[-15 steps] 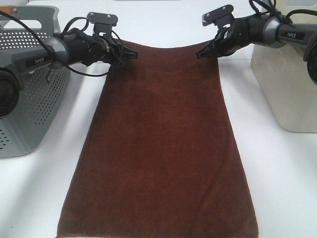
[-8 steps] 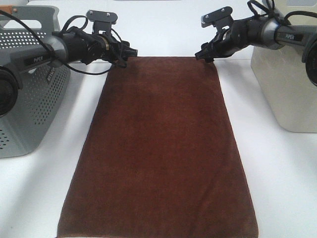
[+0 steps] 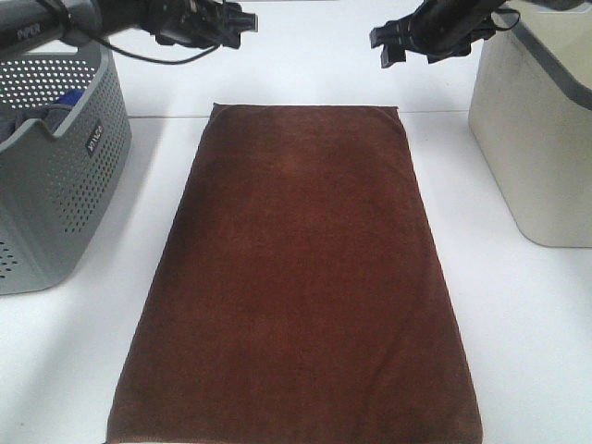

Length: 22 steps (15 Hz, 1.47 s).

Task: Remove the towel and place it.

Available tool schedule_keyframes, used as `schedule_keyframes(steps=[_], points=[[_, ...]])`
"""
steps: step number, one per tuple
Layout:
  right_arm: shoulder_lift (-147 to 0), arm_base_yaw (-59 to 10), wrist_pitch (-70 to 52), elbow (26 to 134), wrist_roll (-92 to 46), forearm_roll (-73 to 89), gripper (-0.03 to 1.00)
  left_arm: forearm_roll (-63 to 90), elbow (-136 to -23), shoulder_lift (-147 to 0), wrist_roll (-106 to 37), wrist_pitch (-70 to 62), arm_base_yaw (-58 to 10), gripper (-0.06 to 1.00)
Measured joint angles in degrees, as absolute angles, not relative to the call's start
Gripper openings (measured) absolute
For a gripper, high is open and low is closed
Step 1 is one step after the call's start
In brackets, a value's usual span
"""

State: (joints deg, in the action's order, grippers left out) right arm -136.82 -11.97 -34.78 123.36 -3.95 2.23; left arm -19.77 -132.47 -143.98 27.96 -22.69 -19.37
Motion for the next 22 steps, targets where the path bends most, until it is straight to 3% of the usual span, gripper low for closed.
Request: schedule_keyframes(steps=[8, 12, 15, 22], points=[[-116.77, -11.97, -65.72, 123.36, -3.72, 4.64, 0.69, -18.33, -132.7, -122.27, 15.41, -66.23, -22.98, 0.68], [-115.16, -11.97, -69.21, 123.07, -2.86, 3.5, 0.69, -18.22, -132.7, -118.95, 13.75, -69.21, -22.98, 0.68], [-110.41, -11.97, -69.27, 116.31, -2.46, 3.09, 0.69, -16.56, -131.55, -114.48, 11.46, -69.39, -22.98, 0.68], [-87.2, -11.97, -69.61, 81.82, -2.69, 3.78, 0.69, -15.64, -92.19, -85.26, 12.78, -69.39, -22.98, 0.68]])
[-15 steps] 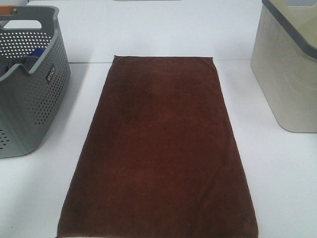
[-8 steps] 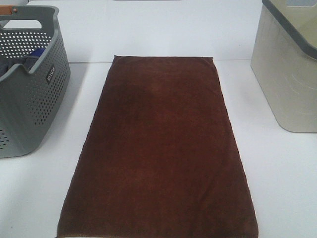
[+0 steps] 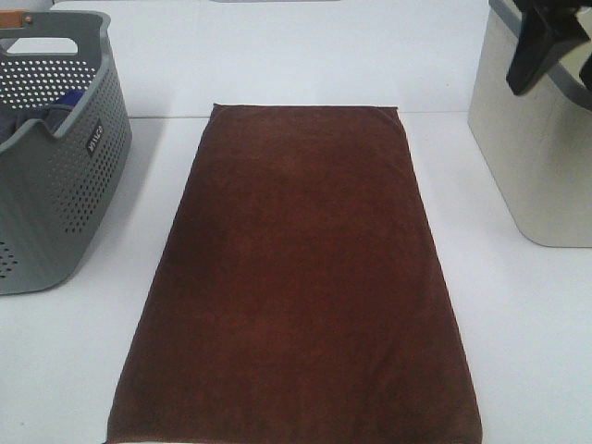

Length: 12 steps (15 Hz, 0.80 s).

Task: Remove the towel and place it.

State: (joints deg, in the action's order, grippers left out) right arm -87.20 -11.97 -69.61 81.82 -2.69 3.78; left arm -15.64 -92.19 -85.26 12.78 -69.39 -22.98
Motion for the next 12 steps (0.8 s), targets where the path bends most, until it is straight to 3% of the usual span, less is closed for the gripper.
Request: schedule_keyframes(steps=[7, 12], points=[[-64.97, -11.97, -69.73, 48.64, -2.64, 4.24, 0.69, -11.63, -51.91, -50.88, 16.62, -69.73, -22.98, 0.68], [-46.24, -11.97, -65.43, 36.5, -4.01, 4.24, 0.69, -10.6, -37.3, -28.19, 16.56, -69.1, -22.98, 0.68]])
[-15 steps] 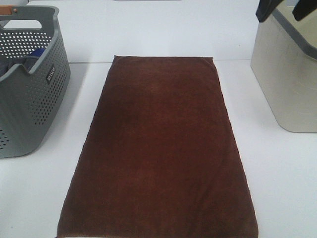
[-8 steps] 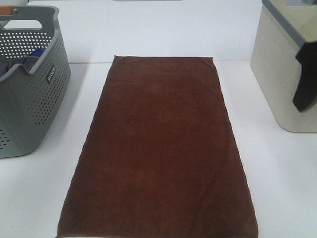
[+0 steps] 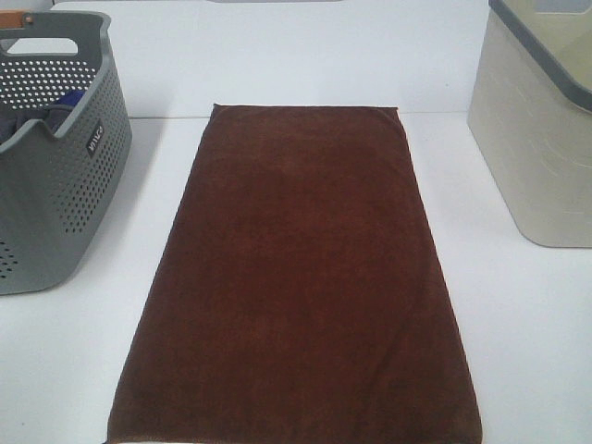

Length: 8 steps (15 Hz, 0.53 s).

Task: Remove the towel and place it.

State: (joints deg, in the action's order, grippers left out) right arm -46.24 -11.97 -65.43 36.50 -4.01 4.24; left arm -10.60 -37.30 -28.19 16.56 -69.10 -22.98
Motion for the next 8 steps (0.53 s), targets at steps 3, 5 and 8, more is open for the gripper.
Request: schedule_keyframes(steps=[3, 5, 8], points=[[-34.09, -11.97, -61.65, 32.54, -5.04, 4.24, 0.69, -10.6, -31.4, -18.74, 12.95, -63.14, -22.98, 0.68], [-26.3, -11.97, -60.79, 30.19, -5.21, 4.24, 0.69, -10.08, -29.16, -16.04, 9.74, -61.13, -22.98, 0.69], [-16.44, -11.97, -60.68, 29.51, -7.1, 4.93, 0.69, -6.53, -28.76, -15.76, 4.35, -60.39, -22.98, 0.69]])
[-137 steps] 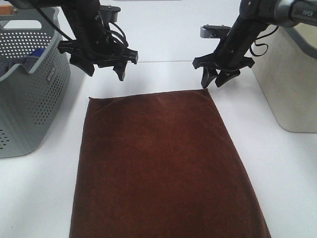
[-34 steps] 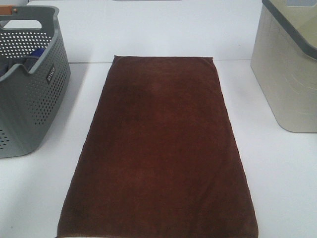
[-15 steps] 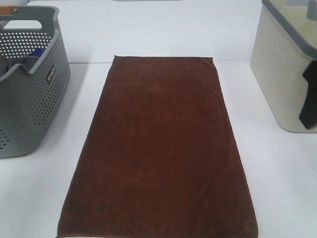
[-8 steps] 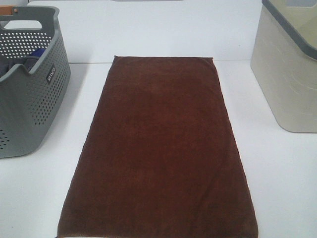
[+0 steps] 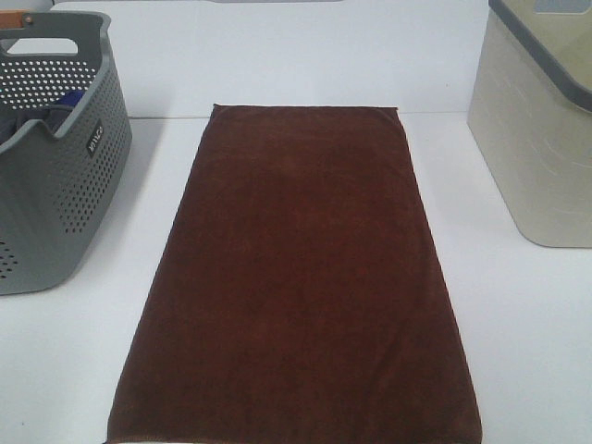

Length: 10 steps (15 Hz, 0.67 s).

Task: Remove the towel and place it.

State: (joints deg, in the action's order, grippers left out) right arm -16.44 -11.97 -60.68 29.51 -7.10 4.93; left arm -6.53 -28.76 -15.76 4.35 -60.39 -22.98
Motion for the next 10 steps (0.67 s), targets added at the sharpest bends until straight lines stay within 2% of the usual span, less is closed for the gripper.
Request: schedule_keyframes(steps=[4, 10], points=[[-9.05, -11.97, -61.13, 29.11, -9.85, 7.68, 0.69, -3.15, -28.48, -15.76, -0.52, -60.16, -22.98, 0.69], [-8.31, -11.97, -61.31, 28.93, -9.91, 7.68, 0.69, -3.04, -28.48, -15.76, -0.74, -60.1, -22.98, 0.69]])
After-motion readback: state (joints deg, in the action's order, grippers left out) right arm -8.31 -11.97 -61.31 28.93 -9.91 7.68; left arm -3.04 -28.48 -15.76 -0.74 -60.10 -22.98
